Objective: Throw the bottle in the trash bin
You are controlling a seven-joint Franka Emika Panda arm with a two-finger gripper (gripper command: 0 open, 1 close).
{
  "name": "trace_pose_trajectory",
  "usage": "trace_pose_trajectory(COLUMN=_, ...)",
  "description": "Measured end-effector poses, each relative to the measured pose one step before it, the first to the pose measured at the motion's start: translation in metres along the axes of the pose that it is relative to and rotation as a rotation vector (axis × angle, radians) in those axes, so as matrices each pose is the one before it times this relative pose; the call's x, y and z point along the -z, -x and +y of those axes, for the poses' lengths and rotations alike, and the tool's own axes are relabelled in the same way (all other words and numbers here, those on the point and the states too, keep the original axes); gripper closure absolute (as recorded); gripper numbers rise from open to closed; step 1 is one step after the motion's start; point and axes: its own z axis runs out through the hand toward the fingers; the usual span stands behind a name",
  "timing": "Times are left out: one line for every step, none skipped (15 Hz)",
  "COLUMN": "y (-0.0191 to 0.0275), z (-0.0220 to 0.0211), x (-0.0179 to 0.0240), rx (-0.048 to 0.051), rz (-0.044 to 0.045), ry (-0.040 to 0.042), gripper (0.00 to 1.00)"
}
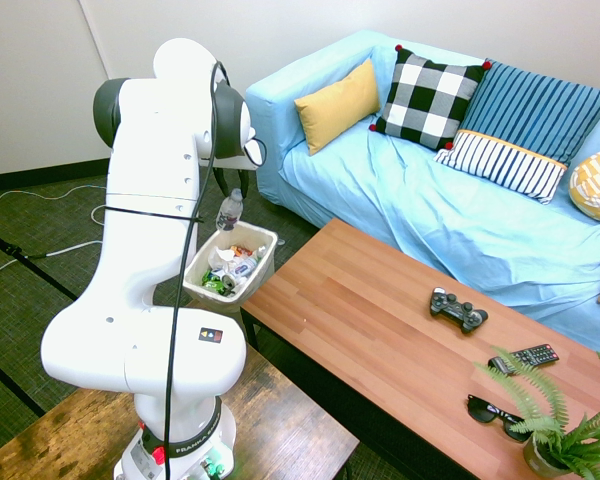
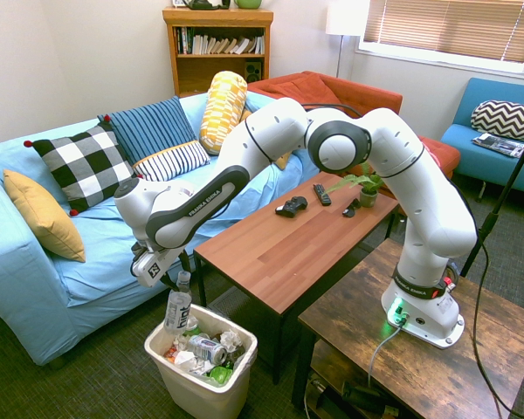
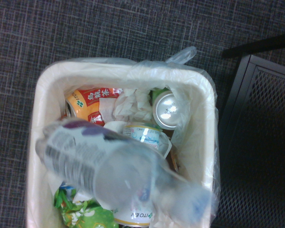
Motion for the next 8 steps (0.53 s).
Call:
trace_pose_trajectory(y=-0.00156, z=0.00037, x=0.00048, rx=-0.00247, rz=0.00185, ry=0.00016, gripper=0.00)
trace_pose_trajectory(y=-0.00195, z=0.00046, x=0.00196, rx=-0.00306, rz=0.00217, ry=-0.00079, gripper=0.00)
trace_pose_trajectory(y=-0.00164, z=0.00067, x=0.00290, rx=-0.00212, rz=0.00234, ry=-0.00126, gripper=0.00)
trace_pose_trajectory(y=-0.00050, z=0.00089, x=0.00258, rx=0.00153, rz=0.00090, ry=0.00122, gripper=0.00)
trace_pose_trajectory(y=0.00020, z=0.00079, x=0.00190, rx=0.00489, rz=-0.00022, ry=0.00426, gripper=0.00)
trace_pose_trajectory(y=0.00065, z=0.00014, x=0.00147, rx=0.00570, rz=-0.00011, ry=0.00162, gripper=0.00)
trace_pose_trajectory(y=0.00040, z=0.00005, x=0.00169, rx=0.00482, rz=-0.00098, ry=0.00165, gripper=0.00)
trace_pose_trajectory(y=0.00017, z=0.00087, x=0.00223, rx=0.00519, rz=-0.00243, ry=0.00422, gripper=0.00)
